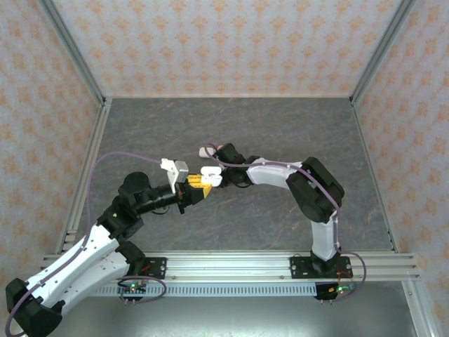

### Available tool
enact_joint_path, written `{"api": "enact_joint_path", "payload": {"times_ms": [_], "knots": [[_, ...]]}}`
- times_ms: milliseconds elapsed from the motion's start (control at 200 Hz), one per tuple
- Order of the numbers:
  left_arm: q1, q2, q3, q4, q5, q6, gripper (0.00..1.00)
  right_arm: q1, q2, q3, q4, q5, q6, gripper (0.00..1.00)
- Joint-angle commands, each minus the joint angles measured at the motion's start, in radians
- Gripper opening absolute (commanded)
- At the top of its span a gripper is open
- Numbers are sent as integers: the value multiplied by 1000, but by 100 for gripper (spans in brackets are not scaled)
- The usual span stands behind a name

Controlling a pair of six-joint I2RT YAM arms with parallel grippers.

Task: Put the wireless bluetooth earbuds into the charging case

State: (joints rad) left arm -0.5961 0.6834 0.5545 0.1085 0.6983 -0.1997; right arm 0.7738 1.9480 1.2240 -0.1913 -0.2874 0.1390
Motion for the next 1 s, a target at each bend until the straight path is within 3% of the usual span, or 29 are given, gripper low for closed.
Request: {"api": "enact_joint_path", "payload": {"times_ms": [0, 996], "knots": [[-9, -7, 13, 29, 14, 12, 0, 5, -4, 47, -30, 55, -38, 37], [-10, -1, 19, 23, 15, 14, 0, 5, 101, 70, -17, 30, -15, 32]]}}
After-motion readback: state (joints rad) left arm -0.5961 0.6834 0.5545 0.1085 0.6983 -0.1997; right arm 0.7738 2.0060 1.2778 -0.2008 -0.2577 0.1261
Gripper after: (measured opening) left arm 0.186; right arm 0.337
